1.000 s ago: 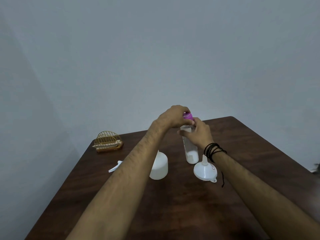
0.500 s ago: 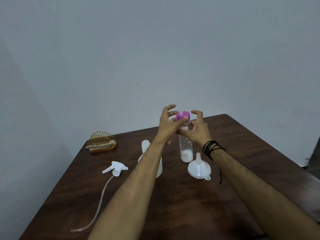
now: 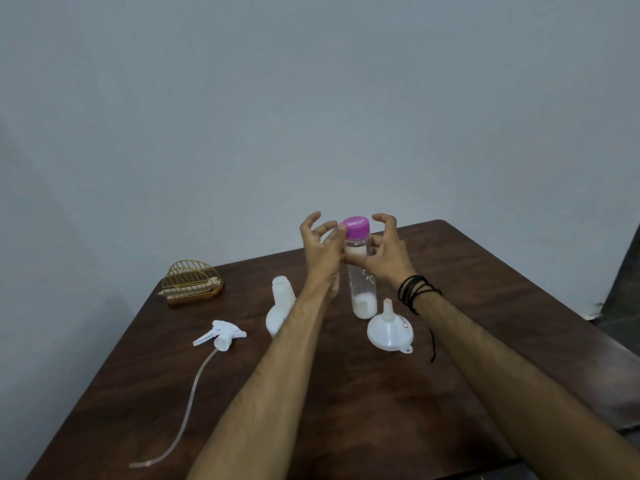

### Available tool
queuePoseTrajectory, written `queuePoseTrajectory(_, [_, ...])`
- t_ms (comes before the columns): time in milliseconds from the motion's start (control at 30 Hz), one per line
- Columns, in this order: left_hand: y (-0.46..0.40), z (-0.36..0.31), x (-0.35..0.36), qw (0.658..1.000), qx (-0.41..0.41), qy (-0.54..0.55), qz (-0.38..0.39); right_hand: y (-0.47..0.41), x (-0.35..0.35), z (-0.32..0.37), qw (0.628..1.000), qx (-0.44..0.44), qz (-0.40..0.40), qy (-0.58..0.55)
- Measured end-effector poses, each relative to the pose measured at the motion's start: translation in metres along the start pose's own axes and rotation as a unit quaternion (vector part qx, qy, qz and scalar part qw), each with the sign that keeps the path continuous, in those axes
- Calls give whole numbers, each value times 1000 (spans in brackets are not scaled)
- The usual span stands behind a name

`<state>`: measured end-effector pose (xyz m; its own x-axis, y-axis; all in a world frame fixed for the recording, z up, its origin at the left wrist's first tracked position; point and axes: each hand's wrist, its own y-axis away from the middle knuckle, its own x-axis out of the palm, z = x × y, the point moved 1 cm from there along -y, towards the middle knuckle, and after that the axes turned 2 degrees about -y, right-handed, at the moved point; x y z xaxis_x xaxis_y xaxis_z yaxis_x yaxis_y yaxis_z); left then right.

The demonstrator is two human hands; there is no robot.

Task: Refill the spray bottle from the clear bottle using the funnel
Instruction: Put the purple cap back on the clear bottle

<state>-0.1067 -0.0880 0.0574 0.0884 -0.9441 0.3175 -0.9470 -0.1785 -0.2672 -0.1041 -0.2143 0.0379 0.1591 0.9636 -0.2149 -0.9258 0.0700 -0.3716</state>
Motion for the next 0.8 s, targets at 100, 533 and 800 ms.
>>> queuePoseTrajectory(100, [0,1,0,999,22,-32,10,0,1,-2,1000,-3,6,-21])
queuePoseTrajectory(533, [-6,2,1,997,21,-56,45,1,-2,-5,998,-3,32,-57])
queuePoseTrajectory(800, [-5,2,10,981,41,-146,121,4,-5,-5,1000,-10,22,-15])
